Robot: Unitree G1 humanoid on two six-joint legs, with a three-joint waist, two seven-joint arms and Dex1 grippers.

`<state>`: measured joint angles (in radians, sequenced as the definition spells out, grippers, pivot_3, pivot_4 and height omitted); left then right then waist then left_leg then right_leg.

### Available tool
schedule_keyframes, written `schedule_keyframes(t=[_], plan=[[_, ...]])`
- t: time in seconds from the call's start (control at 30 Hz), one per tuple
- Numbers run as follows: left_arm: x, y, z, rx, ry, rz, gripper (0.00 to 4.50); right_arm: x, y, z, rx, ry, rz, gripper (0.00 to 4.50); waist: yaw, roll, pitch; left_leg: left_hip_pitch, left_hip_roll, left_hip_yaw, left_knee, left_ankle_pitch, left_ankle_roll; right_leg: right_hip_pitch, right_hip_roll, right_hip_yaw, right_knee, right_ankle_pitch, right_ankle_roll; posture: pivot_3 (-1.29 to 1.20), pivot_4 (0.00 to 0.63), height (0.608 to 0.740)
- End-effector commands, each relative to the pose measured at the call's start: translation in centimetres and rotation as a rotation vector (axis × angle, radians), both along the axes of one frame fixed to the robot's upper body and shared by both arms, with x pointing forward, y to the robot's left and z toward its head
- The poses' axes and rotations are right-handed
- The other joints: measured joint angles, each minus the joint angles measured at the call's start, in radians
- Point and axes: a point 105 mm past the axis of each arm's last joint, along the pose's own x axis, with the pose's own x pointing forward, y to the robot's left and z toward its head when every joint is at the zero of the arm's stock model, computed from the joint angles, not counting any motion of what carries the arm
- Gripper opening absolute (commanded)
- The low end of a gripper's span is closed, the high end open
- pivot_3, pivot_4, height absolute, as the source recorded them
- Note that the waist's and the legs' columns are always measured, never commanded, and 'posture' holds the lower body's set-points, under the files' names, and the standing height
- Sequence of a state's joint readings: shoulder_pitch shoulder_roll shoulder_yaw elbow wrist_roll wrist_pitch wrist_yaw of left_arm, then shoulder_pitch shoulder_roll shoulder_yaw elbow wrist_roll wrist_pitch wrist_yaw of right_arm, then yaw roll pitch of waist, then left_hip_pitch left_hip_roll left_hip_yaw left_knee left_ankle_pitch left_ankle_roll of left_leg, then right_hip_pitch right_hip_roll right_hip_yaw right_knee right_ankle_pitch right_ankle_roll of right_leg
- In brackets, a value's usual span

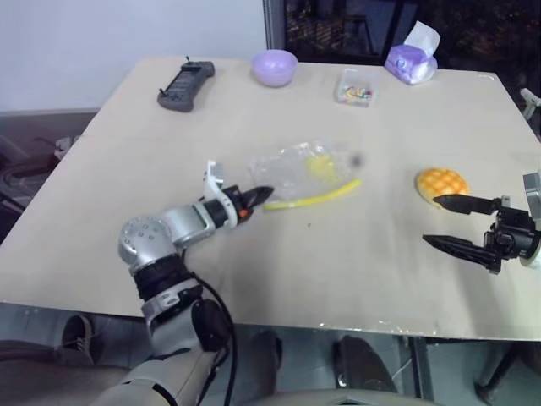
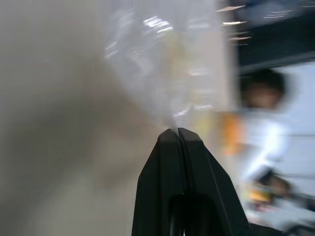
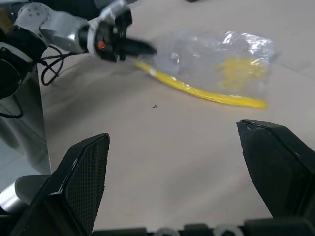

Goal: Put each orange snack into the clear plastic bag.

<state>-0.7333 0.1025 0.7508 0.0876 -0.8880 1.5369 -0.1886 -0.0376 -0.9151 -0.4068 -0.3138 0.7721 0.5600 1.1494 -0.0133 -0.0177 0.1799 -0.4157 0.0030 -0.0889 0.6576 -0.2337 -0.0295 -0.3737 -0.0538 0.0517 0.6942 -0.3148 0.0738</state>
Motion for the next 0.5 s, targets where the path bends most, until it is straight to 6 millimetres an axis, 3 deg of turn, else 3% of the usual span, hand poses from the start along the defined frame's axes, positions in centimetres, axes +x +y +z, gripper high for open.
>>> schedule_keyframes(t=[0.03, 0.27, 0.5], plan=[[-1.5, -0.6, 3.7, -0.096, -0.158, -0.076, 0.03, 0.2, 0.6, 0.6, -0.023, -0.055, 0.009, 4.5, -0.007, 0.0, 0.0, 0.001, 0.0, 0.001, 0.0, 0.0, -0.001, 0.0, 0.0, 0.001, 0.0, 0.0, 0.0, 0.0, 0.15, 0.74], [-2.4, -1.6, 4.5, -0.145, -0.193, -0.119, 0.03, 5.1, 2.3, -2.0, -0.268, -0.228, -0.162, 4.5, -0.022, 0.0, 0.0, 0.002, 0.0, 0.001, 0.0, 0.002, -0.003, 0.0, 0.001, 0.001, 0.001, 0.0, 0.0, 0.0, 0.15, 0.74], [-2.3, -1.9, 4.6, -0.169, -0.187, -0.107, 0.03, 7.6, 8.0, -3.5, -0.332, -0.418, -0.122, 4.5, -0.022, 0.0, 0.0, 0.0, 0.0, 0.002, -0.001, 0.002, -0.003, -0.003, 0.0, 0.002, 0.001, 0.0, 0.0, 0.0, 0.15, 0.74]])
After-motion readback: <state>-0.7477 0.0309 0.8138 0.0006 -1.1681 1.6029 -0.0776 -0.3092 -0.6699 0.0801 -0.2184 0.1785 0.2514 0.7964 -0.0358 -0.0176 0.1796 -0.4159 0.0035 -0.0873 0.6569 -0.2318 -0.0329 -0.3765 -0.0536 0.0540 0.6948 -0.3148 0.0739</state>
